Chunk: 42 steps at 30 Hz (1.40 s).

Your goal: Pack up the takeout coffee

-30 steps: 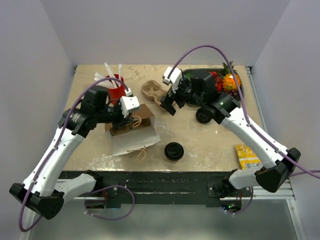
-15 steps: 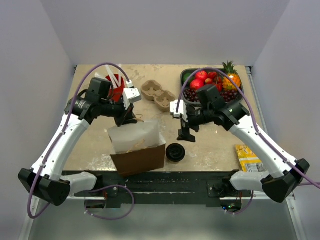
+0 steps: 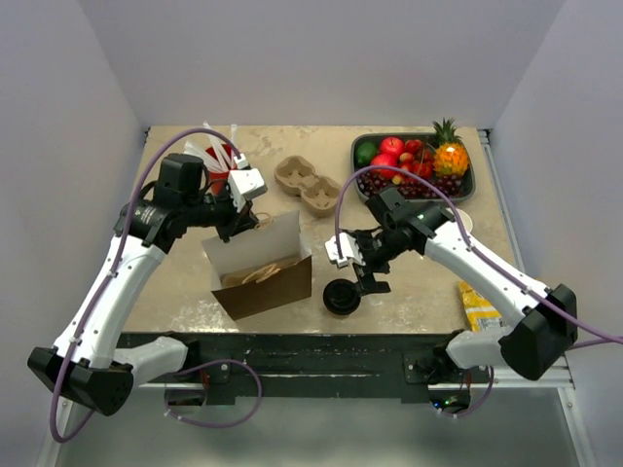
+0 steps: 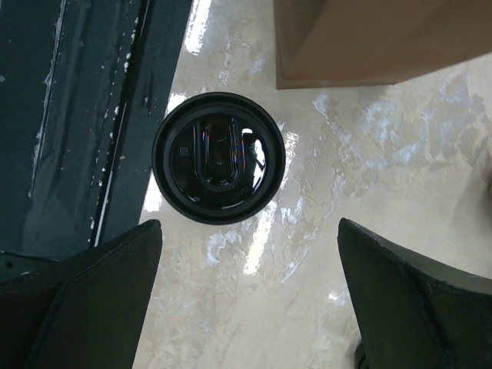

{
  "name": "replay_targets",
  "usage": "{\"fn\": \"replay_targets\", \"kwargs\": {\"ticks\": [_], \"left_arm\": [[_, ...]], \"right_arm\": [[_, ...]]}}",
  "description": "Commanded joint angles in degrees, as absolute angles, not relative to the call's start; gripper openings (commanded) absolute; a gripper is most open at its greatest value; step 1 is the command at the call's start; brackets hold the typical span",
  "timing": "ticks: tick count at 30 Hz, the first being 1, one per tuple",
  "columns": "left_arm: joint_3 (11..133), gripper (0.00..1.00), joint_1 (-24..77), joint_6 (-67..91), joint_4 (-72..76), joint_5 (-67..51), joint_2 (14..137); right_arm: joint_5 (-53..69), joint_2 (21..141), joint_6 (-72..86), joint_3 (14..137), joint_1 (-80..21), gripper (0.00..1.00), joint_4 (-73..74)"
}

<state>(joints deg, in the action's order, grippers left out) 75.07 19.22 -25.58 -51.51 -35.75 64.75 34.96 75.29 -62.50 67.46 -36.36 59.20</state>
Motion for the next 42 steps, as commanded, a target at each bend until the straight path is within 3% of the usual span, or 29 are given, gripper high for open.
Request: {"fn": "replay_targets", "kwargs": {"ticks": [1, 18, 28, 42], "left_arm": [[74.9, 0.0, 18.5, -26.1, -47.4, -33.8, 64.9], [73.1, 0.0, 15.6, -24.9, -45.9, -31.9, 64.1], [73.4, 0.0, 15.2, -24.9, -45.8, -31.8, 63.8], [73.7, 0.0, 15.1, -25.0, -45.8, -31.9, 64.2]], "right_arm": [[38.5, 78.0, -69.8, 67.8, -37.0, 0.99, 60.2], [37.4, 85.0, -73.7, 67.9, -42.9, 0.99, 60.1], [35.2, 85.1, -72.3, 67.0, -45.0, 0.88, 57.8], [35.4, 86.4, -72.5, 66.6, -45.5, 0.86, 59.9]]}}
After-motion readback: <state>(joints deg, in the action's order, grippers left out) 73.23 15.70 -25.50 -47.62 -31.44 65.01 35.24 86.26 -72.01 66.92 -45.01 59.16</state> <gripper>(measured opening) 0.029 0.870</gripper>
